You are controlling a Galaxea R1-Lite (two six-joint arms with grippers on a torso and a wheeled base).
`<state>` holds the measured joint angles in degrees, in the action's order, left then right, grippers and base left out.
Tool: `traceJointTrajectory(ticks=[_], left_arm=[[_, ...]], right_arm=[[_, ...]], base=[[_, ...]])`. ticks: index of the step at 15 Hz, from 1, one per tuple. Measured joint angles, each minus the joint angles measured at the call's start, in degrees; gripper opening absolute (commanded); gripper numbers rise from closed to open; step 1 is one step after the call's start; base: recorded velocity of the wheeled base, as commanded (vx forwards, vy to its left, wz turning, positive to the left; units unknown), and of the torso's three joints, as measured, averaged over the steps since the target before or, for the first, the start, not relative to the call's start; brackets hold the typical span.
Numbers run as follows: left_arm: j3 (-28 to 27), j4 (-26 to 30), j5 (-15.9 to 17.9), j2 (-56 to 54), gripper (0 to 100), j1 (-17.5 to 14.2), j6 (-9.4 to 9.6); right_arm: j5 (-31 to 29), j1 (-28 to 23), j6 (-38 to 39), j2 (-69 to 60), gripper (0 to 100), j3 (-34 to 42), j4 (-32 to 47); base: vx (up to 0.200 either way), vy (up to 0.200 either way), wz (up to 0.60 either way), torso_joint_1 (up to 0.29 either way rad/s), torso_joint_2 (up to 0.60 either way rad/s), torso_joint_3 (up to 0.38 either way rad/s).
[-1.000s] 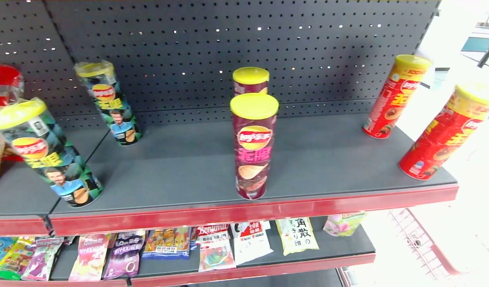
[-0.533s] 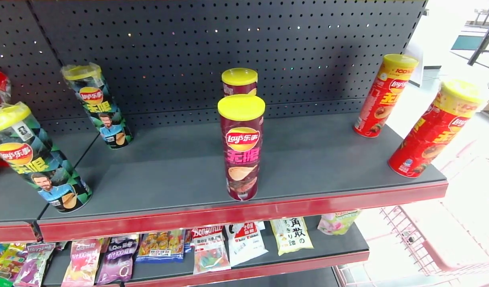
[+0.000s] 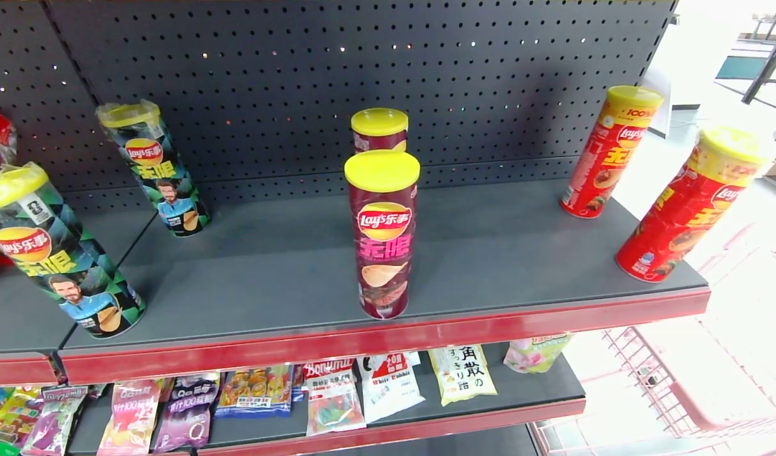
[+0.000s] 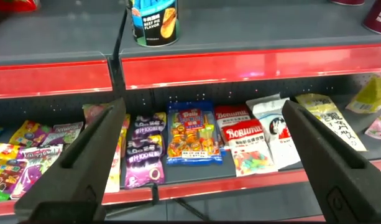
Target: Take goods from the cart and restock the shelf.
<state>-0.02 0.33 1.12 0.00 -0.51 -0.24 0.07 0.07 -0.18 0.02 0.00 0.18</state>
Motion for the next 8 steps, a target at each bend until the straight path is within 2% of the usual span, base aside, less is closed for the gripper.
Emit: traceJointTrajectory(ticks=[3,6,8], left_arm=[[0.0,0.0,0.1,0.0,100,0.0,0.0],[0.0,0.0,0.1,0.0,100,0.0,0.0],[0.0,0.0,0.1,0.0,100,0.0,0.02]], right_arm=[[0.0,0.0,0.0,0.0,100,0.0,0.0],[0.0,0.0,0.0,0.0,100,0.0,0.0],[0.0,0.0,0.1,0.0,100,0.0,0.0]], base=[[0.0,0.0,0.0,0.0,0.0,0.0],[0.0,0.0,0.6,0.002,0.0,0.004],[0.0,0.0,0.0,0.0,0.0,0.0]])
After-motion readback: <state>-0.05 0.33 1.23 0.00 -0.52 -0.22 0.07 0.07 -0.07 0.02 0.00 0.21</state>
